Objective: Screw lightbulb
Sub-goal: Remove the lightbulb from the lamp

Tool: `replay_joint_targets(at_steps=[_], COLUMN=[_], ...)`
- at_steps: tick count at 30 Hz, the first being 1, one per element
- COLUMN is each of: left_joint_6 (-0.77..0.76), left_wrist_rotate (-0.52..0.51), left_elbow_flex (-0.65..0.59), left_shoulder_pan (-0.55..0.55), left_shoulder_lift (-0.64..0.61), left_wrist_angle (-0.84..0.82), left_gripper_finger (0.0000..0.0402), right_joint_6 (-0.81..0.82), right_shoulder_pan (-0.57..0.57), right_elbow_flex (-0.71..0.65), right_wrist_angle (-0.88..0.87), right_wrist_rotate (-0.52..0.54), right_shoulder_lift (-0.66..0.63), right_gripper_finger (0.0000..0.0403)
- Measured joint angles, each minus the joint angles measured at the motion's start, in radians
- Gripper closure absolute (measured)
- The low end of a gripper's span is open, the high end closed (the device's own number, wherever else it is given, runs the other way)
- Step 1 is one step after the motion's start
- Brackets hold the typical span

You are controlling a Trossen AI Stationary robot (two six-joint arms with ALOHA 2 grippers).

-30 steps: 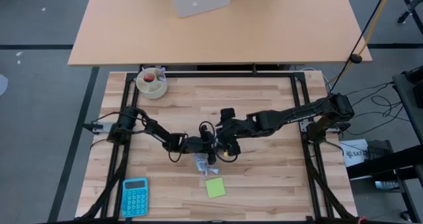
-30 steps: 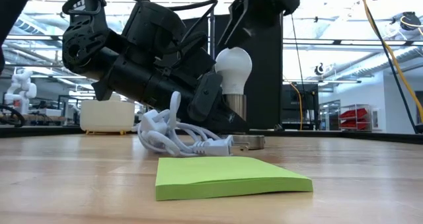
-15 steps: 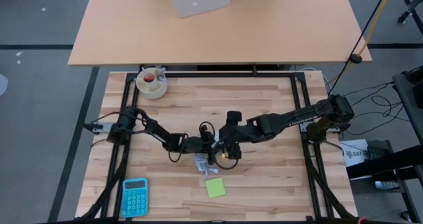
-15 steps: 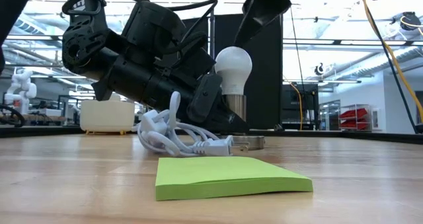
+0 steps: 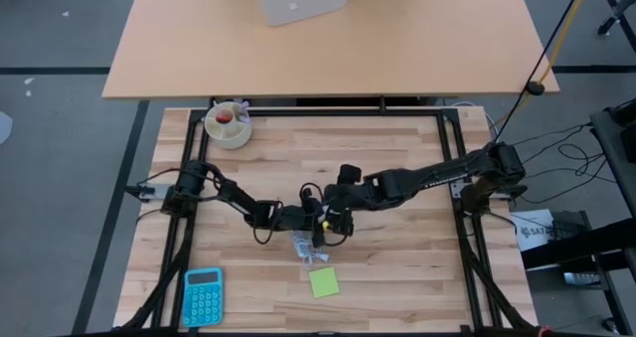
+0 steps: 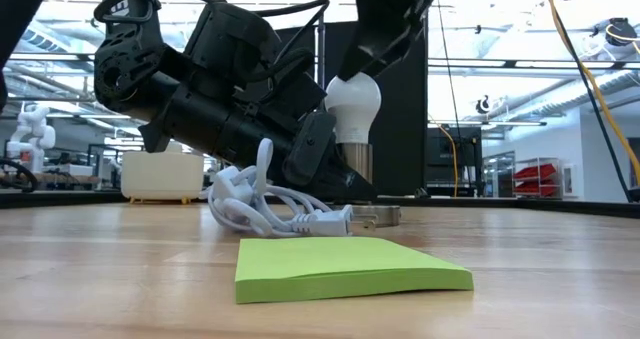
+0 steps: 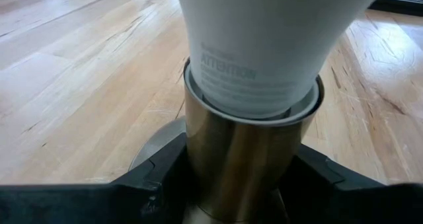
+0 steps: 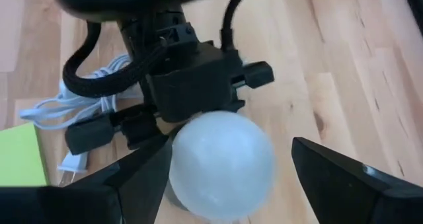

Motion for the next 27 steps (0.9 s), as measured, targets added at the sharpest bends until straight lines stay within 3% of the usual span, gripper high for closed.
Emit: replay_joint_targets(at_steps=[16, 27], left_joint_6=[0.005, 0.018], left_wrist_rotate=[0.022, 0.102], left_elbow_flex=[0.000, 0.000], left_shoulder_pan=[0.001, 0.003], left_shoulder_lift=[0.001, 0.001], left_wrist_angle=[-0.001, 0.001], left_gripper_finger=[0.0212, 0.0212], right_joint_6=[-0.118, -0.394], right_shoulder_pan=[-0.022, -0.029], right_elbow_flex=[0.000, -0.001], right_wrist_angle=[0.006, -0.015], right_wrist_rotate=[-0.075, -0.148], right_shoulder_lift=[0.055, 0.054], right_gripper_finger=[0.0103, 0.0104])
